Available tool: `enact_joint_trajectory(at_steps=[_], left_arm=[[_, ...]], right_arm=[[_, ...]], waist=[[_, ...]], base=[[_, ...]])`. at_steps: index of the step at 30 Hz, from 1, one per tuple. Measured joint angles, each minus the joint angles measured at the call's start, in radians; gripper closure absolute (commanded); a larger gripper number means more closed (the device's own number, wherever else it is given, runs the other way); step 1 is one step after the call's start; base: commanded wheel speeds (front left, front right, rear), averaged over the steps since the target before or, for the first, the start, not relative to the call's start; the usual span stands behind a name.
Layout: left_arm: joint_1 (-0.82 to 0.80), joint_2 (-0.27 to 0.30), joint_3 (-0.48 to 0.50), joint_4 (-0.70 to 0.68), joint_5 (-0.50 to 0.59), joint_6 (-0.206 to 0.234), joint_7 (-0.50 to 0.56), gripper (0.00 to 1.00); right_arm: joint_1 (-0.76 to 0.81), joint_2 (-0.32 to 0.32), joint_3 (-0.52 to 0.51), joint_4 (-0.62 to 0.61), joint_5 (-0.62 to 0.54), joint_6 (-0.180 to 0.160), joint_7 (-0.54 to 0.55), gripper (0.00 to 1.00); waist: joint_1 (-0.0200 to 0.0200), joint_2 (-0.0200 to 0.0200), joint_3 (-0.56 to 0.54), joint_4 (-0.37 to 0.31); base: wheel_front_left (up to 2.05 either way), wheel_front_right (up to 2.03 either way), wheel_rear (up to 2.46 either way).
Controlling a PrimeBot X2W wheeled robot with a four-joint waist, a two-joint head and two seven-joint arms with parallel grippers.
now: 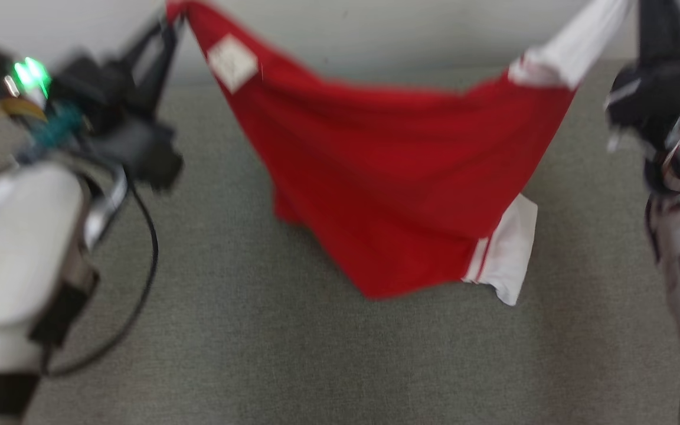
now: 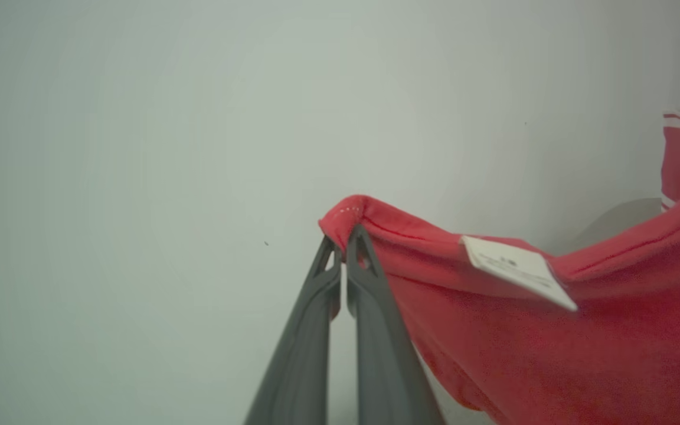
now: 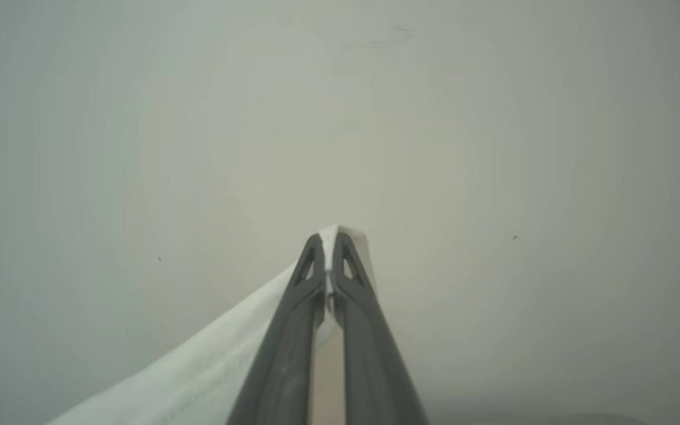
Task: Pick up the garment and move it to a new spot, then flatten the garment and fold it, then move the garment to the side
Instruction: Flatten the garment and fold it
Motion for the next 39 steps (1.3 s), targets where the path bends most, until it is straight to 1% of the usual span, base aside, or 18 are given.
enact_joint_trajectory(at_steps=[1, 3, 4, 8, 9, 12, 18, 23, 27, 29, 33, 39], left_arm=[[-0.07, 0.015, -0.018, 0.008, -0.007, 0.0, 0.009, 1.0], [-0.213, 0.025, -0.051, 0.034, -0.045, 0.0, 0.023, 1.0], [-0.284, 0.034, -0.075, 0.047, -0.044, 0.0, 0.029, 1.0], [-0.539, 0.044, -0.124, 0.129, -0.082, 0.0, 0.033, 1.0], [-0.647, 0.043, -0.128, 0.173, -0.108, 0.0, 0.028, 1.0], [-0.779, 0.044, -0.154, 0.236, -0.108, 0.0, 0.023, 1.0], [-1.024, 0.024, -0.164, 0.37, -0.134, 0.0, -0.011, 1.0], [-1.121, 0.012, -0.193, 0.475, -0.155, -0.001, -0.049, 1.0], [-1.171, 0.018, -0.233, 0.54, -0.167, 0.0, -0.065, 1.0], [-1.185, 0.018, -0.241, 0.57, -0.192, -0.001, -0.077, 1.0], [-1.205, 0.022, -0.263, 0.614, -0.236, 0.0, -0.103, 1.0], [-1.186, 0.011, -0.318, 0.643, -0.294, 0.0, -0.137, 1.0]], right_arm=[[-0.06, -0.011, 0.002, 0.01, 0.004, 0.0, 0.006, 1.0], [-0.184, -0.027, 0.015, 0.039, 0.014, 0.0, 0.023, 1.0], [-0.245, -0.035, 0.02, 0.055, 0.022, 0.0, 0.033, 1.0], [-0.475, -0.055, 0.051, 0.106, 0.033, 0.0, 0.056, 1.0], [-0.579, -0.056, 0.061, 0.139, 0.04, 0.0, 0.062, 1.0], [-0.717, -0.067, 0.086, 0.188, 0.027, 0.0, 0.069, 1.0], [-0.968, -0.073, 0.121, 0.298, 0.002, 0.0, 0.082, 1.0], [-1.097, -0.065, 0.164, 0.391, -0.019, 0.0, 0.063, 1.0], [-1.158, -0.062, 0.188, 0.459, -0.023, 0.0, 0.042, 1.0], [-1.182, -0.063, 0.196, 0.487, -0.018, 0.0, 0.032, 1.0], [-1.216, -0.072, 0.218, 0.531, -0.004, 0.0, 0.013, 1.0], [-1.206, -0.084, 0.283, 0.564, 0.038, 0.0, -0.007, 1.0]], waist=[[0.0, 0.0, 0.021, -0.002], [0.0, 0.0, 0.065, -0.005], [0.0001, 0.0, 0.088, -0.006], [0.0002, 0.0001, 0.179, -0.011], [0.0001, 0.0001, 0.223, -0.014], [0.0002, 0.0002, 0.285, -0.017], [0.0, 0.0002, 0.393, -0.021], [0.0002, 0.0003, 0.456, -0.028], [0.0, 0.0002, 0.485, -0.042], [0.0, 0.0002, 0.494, -0.05], [-0.0002, 0.0001, 0.514, -0.057], [-0.0001, 0.0001, 0.519, -0.052]], base=[[0.0, 0.0, 0.0], [0.0, 0.0, 0.0], [0.0, 0.0, 0.0], [0.0, 0.0, 0.0], [0.0, 0.0, 0.0], [0.0, 0.0, 0.0], [0.0, 0.0, 0.0], [0.0, 0.0, 0.0], [0.0, 0.0, 0.0], [0.0, 0.0, 0.0], [0.0, 0.0, 0.0], [0.0, 0.0, 0.0]])
